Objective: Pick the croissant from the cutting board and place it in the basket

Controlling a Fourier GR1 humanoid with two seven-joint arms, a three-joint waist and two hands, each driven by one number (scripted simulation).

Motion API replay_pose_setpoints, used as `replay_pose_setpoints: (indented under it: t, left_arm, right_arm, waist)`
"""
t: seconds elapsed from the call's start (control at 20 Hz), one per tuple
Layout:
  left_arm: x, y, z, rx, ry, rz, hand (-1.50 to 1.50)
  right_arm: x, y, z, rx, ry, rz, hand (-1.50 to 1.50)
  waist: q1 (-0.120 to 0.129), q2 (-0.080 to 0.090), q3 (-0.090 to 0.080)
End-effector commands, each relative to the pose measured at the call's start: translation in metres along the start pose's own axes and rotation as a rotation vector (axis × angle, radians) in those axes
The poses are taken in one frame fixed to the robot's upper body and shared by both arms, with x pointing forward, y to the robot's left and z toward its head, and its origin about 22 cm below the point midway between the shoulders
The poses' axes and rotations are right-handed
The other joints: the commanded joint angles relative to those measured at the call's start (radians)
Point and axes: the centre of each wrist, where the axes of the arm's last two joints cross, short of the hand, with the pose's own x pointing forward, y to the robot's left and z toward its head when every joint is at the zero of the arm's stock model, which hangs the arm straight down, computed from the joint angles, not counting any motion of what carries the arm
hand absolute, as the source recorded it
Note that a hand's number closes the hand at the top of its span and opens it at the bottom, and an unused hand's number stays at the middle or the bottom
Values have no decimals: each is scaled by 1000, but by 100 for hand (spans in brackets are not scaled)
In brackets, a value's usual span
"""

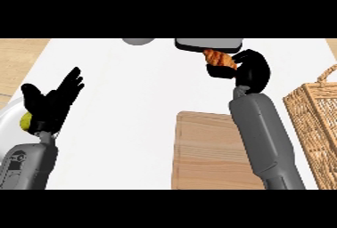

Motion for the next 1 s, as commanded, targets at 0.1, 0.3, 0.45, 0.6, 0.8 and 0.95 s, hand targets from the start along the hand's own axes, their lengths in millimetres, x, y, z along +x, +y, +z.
replay_pose_setpoints:
  t: [0.1, 0.3, 0.45, 0.6, 0.8, 0.95]
  left_arm:
    - [8, 2, -5, -5, -2, -9, 0]
    - [-1, -11, -7, -18, 23, -2, 0]
    - [9, 2, -4, 9, 20, -19, 0]
    - [-5, 1, -1, 40, 23, -21, 0]
    - [0, 13, -1, 55, 20, 4, 0]
    - [-13, 11, 6, 59, 39, -4, 0]
  right_arm:
    - [63, 1, 23, -299, -75, -196, 150]
    - [106, -5, 38, -397, -57, -200, 150]
    - [123, -11, 37, -451, -6, -149, 150]
    - [141, -22, 35, -483, 24, -126, 150]
    - [153, -27, 37, -552, 47, -83, 150]
    - [159, -58, 8, -620, 73, -101, 150]
  waist:
    - [12, -4, -6]
    - [0, -9, -8]
    - [-21, -17, -7]
    - [-48, -15, -6]
    - [-61, -17, -6]
    - [-54, -11, -5]
